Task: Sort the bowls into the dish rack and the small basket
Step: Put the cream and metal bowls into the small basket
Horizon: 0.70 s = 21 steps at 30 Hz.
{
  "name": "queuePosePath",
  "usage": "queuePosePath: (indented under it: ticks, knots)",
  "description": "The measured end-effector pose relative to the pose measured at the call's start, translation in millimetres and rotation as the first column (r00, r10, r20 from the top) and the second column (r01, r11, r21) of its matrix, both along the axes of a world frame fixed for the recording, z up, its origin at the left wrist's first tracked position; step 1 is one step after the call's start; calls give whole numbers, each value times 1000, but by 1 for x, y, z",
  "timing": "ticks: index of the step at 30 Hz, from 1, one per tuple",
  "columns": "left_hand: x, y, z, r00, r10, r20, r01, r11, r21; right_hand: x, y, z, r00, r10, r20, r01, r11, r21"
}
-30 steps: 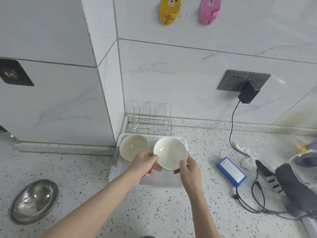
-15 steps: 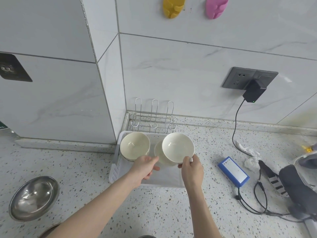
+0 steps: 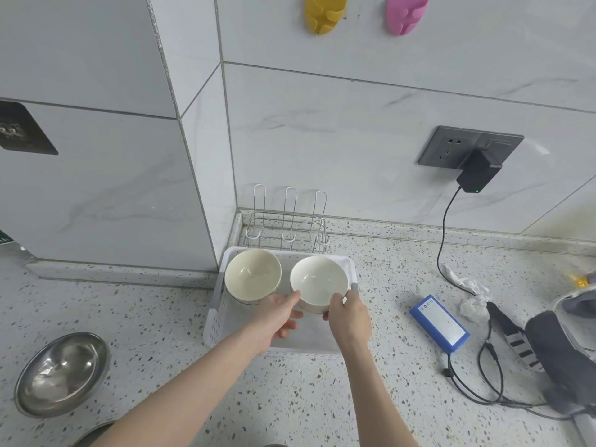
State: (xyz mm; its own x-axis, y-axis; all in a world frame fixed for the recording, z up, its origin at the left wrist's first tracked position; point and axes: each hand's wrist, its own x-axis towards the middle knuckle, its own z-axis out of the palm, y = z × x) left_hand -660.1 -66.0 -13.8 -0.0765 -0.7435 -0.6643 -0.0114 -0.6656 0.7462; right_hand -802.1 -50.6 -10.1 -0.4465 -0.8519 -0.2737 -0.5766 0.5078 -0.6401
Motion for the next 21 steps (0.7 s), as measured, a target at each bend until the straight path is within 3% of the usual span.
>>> queuePosePath:
  ticks: [14,21]
  knots:
    - [-7,-1,1,1000,-17,9,18,999,-30,3,-5,-8,995,3,-96,3,998,65]
    - [-8,0,1,999,15,-31,-16,1000,-13,1,2,-7,996,-11,90,5,998,69]
